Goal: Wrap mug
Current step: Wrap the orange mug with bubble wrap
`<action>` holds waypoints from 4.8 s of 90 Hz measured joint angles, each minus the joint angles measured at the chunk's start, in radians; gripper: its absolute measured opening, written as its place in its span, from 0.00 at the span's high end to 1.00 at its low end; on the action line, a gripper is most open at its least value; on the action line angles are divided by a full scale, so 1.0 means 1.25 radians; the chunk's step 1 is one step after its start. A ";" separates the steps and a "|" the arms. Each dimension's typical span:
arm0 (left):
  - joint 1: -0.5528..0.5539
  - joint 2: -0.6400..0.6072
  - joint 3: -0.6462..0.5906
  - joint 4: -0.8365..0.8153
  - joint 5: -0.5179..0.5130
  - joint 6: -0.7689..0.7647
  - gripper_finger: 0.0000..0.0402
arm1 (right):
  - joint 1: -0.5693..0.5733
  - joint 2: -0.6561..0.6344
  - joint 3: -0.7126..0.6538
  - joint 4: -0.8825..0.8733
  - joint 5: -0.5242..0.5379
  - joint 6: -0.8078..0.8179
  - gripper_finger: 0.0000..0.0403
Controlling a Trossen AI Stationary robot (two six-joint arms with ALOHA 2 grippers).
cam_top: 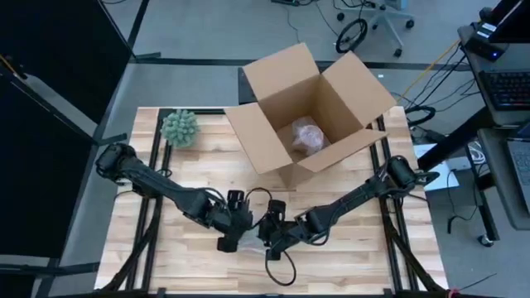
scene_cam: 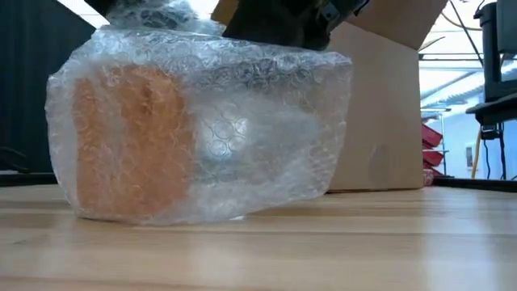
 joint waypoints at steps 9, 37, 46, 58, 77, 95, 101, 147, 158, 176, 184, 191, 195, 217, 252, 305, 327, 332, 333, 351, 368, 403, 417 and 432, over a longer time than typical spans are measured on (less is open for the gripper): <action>0.003 -0.007 0.001 -0.005 -0.002 0.010 0.43 | 0.000 0.000 0.000 0.001 0.001 0.001 0.62; -0.014 -0.057 -0.009 -0.016 -0.011 -0.047 0.43 | -0.001 0.000 0.002 0.001 -0.003 0.061 0.61; -0.030 -0.052 -0.045 0.020 -0.009 -0.065 0.43 | -0.002 0.000 0.010 0.000 -0.011 0.060 0.61; -0.049 -0.045 -0.118 0.122 0.009 -0.103 0.43 | -0.001 0.000 0.039 -0.001 -0.024 0.037 0.61; -0.068 -0.044 -0.183 0.192 0.008 -0.139 0.43 | -0.011 0.000 0.110 -0.027 -0.021 -0.015 0.61; -0.068 -0.044 -0.190 0.223 0.008 -0.139 0.43 | -0.043 -0.002 0.146 -0.056 -0.022 -0.014 0.52; -0.068 -0.044 -0.190 0.225 0.008 -0.137 0.43 | -0.054 0.002 0.146 -0.077 -0.039 0.003 0.47; -0.068 -0.043 -0.191 0.226 0.009 -0.139 0.43 | -0.093 0.120 0.152 -0.124 -0.144 0.175 0.42; -0.067 -0.044 -0.175 0.215 0.008 -0.130 0.43 | -0.094 0.118 0.150 -0.135 -0.147 0.174 0.44; -0.067 -0.086 -0.099 0.088 -0.051 -0.117 0.43 | -0.097 0.121 0.148 -0.165 -0.152 0.166 0.48; -0.073 -0.123 -0.084 0.038 -0.074 -0.133 0.43 | -0.097 0.124 0.146 -0.169 -0.150 0.159 0.48; -0.083 -0.156 -0.084 0.022 -0.097 -0.147 0.43 | -0.097 0.128 0.143 -0.172 -0.151 0.158 0.48; -0.095 -0.170 -0.089 0.010 -0.118 -0.165 0.43 | -0.098 0.130 0.143 -0.171 -0.153 0.156 0.48; -0.187 -0.175 -0.225 0.011 -0.184 -0.328 0.43 | -0.104 0.129 0.143 -0.162 -0.152 0.129 0.48; -0.196 -0.122 -0.513 0.610 -0.158 -0.318 0.43 | -0.106 0.127 0.143 -0.131 -0.150 0.069 0.48; -0.085 0.134 -0.483 0.919 -0.092 -0.192 0.43 | -0.114 0.113 0.150 -0.175 -0.236 0.011 0.48; -0.052 0.147 -0.464 0.927 -0.060 -0.157 0.43 | -0.125 0.149 0.150 -0.224 -0.262 0.061 0.48; -0.051 0.147 -0.464 0.928 -0.059 -0.157 0.43 | -0.126 0.149 0.150 -0.235 -0.281 0.065 0.48; -0.051 0.147 -0.464 0.928 -0.060 -0.157 0.43 | -0.126 0.148 0.150 -0.238 -0.283 0.067 0.48; -0.049 0.147 -0.464 0.937 -0.065 -0.157 0.43 | -0.125 0.092 0.143 -0.263 -0.284 0.093 0.48; -0.049 0.147 -0.464 0.936 -0.069 -0.156 0.43 | -0.128 0.029 0.143 -0.273 -0.285 0.094 0.48; -0.049 0.126 -0.463 0.922 -0.037 -0.166 0.43 | -0.128 0.028 0.145 -0.303 -0.292 0.090 0.48; -0.050 0.031 -0.463 0.815 -0.027 -0.182 0.43 | -0.124 0.057 0.145 -0.338 -0.290 0.103 0.48; -0.050 -0.090 -0.463 0.705 -0.048 -0.223 0.43 | -0.123 0.062 0.146 -0.334 -0.290 0.101 0.48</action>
